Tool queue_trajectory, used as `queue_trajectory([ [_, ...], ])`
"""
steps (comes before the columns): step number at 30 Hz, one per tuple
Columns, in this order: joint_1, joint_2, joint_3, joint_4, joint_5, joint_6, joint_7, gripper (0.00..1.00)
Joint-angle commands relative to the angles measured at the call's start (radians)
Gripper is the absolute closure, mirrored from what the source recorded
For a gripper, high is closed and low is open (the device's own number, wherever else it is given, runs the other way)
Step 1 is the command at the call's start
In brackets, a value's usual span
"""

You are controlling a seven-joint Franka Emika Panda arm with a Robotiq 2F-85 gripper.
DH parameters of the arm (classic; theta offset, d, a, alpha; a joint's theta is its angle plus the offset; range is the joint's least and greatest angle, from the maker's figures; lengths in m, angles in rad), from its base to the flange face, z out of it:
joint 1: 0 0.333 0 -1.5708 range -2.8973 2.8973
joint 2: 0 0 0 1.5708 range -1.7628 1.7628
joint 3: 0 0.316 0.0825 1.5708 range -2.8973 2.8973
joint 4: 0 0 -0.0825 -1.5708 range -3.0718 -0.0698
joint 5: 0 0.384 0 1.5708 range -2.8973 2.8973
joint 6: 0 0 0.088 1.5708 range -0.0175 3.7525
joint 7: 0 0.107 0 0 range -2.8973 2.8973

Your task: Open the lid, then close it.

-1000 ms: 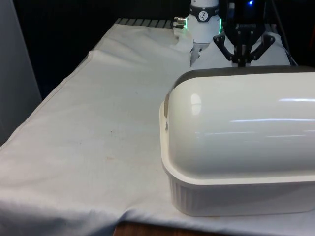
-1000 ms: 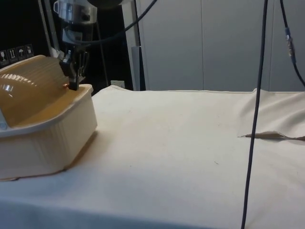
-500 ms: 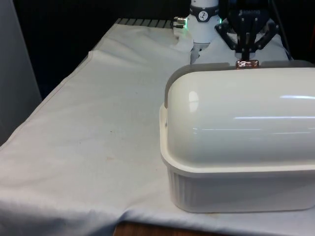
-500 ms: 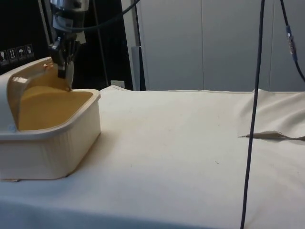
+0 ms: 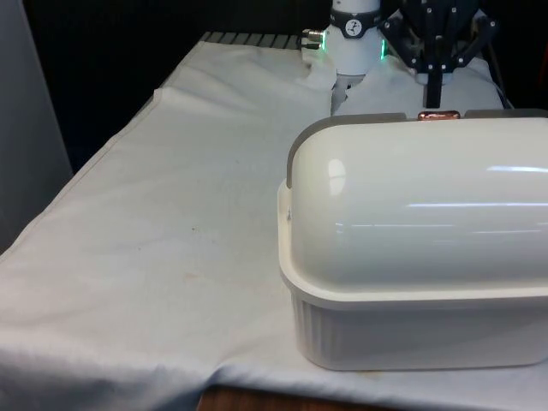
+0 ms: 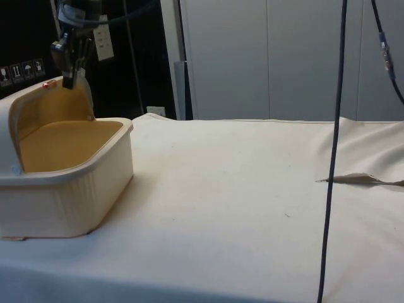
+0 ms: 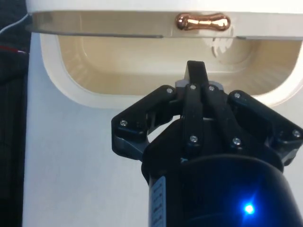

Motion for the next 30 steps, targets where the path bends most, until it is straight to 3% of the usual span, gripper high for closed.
queue_trajectory([
  [1,-0.002,0.004,0.002,0.012,0.006,-0.001,-0.001,1.00],
  [16,-0.001,0.014,-0.005,0.093,0.000,-0.006,0.001,1.00],
  [30,-0.001,-0.009,-0.008,0.189,-0.002,-0.124,-0.001,1.00],
])
